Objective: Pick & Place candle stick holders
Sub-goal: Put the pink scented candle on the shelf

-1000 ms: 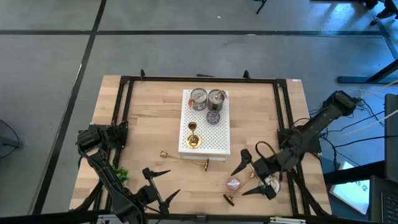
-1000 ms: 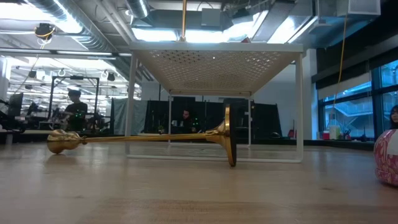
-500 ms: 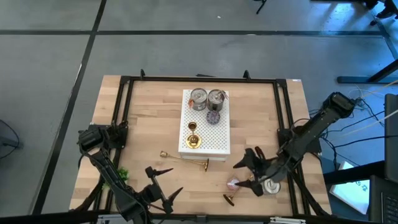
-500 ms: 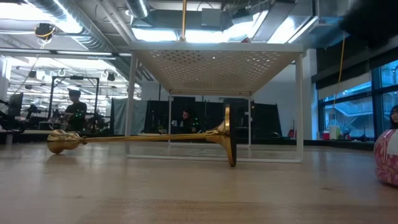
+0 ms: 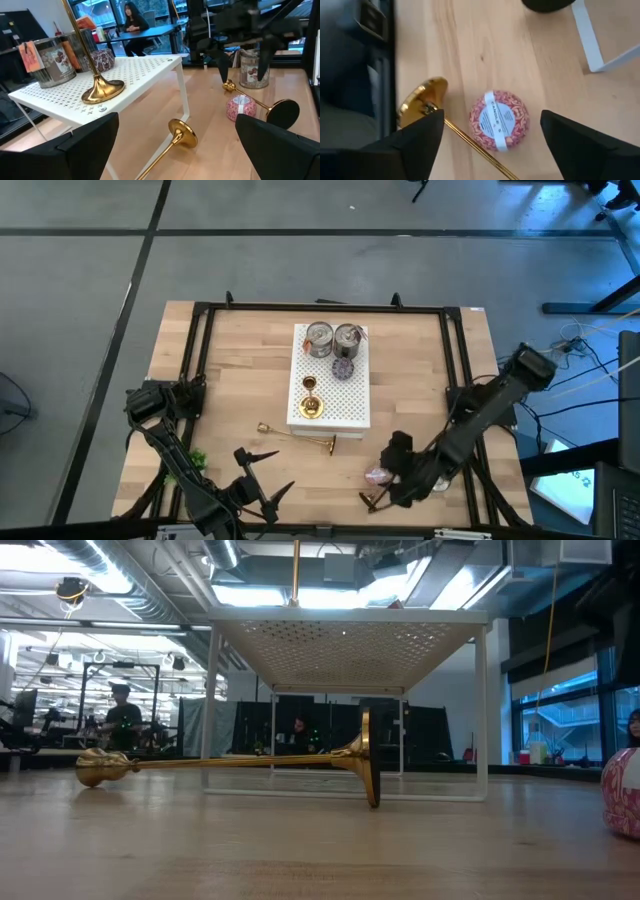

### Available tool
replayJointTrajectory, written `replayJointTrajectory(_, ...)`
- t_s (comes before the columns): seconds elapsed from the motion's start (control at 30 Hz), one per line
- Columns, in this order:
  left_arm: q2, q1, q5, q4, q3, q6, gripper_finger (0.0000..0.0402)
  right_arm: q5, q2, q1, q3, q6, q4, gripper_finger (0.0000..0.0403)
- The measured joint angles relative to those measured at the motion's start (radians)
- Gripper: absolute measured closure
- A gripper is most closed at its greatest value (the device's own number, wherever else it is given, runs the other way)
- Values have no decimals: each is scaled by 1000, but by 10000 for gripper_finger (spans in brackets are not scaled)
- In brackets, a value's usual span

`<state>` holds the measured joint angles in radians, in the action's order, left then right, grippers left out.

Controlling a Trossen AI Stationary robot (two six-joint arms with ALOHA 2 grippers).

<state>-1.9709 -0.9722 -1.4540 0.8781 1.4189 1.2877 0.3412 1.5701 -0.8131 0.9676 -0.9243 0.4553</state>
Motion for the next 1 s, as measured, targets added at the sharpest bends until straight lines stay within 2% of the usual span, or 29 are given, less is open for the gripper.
replayJointTrajectory(0.13, 0, 0, 1, -7, 0, 0, 2, -14, 127, 0, 154, 6, 161, 86)
replayJointTrajectory(0.3, 0, 0, 2, -8, 0, 0, 2, -76, 213, 20, 234, -68, 191, 88)
replayJointTrajectory(0.6, 0, -1, 10, -16, -1, -14, 2, -101, 231, 47, 239, -184, 304, 88)
replayJointTrajectory(1.0, 0, -1, 10, -24, -1, -37, 2, -106, 252, 47, 239, -245, 322, 88)
